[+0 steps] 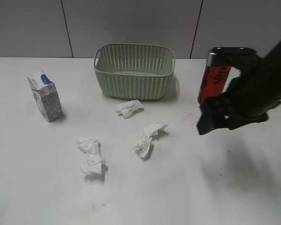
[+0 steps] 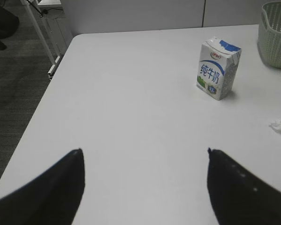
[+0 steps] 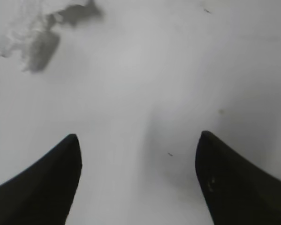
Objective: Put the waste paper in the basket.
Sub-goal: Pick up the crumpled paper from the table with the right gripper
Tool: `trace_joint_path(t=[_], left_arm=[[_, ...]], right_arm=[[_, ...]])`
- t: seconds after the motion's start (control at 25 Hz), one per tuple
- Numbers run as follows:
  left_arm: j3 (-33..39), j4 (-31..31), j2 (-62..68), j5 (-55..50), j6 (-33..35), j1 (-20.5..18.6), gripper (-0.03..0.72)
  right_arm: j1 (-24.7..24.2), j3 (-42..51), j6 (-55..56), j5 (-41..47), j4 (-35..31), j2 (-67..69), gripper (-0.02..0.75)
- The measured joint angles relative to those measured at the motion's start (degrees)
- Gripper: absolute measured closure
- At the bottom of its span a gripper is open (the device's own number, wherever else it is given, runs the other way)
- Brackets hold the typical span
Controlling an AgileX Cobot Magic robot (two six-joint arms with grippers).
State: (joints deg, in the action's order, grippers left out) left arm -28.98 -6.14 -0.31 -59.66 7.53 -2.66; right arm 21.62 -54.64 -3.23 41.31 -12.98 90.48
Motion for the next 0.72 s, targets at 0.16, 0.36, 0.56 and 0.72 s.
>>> trace_joint_path(t=[0.16, 0.36, 0.56, 0.72], left_arm=[[0.0, 0.0, 0.0, 0.0, 0.0, 0.0, 0.095], [0.0, 0.0, 0.0, 0.0, 0.0, 0.0, 0.095], [0.0, 0.0, 0.0, 0.0, 0.0, 0.0, 0.095], [0.0, 0.0, 0.0, 0.0, 0.0, 0.0, 0.099]], right_arm=[[9.6, -3.33, 10.04, -7.87, 0.57, 6.39, 0.167], [14.97, -5.49, 25.12, -18.16, 1.2, 13.07, 0.167], [15.3, -7.23, 31.77, -23.67, 1.48, 18.82, 0.167], [15.3, -11.06, 32.48, -24.21, 1.56, 23.91, 0.167]])
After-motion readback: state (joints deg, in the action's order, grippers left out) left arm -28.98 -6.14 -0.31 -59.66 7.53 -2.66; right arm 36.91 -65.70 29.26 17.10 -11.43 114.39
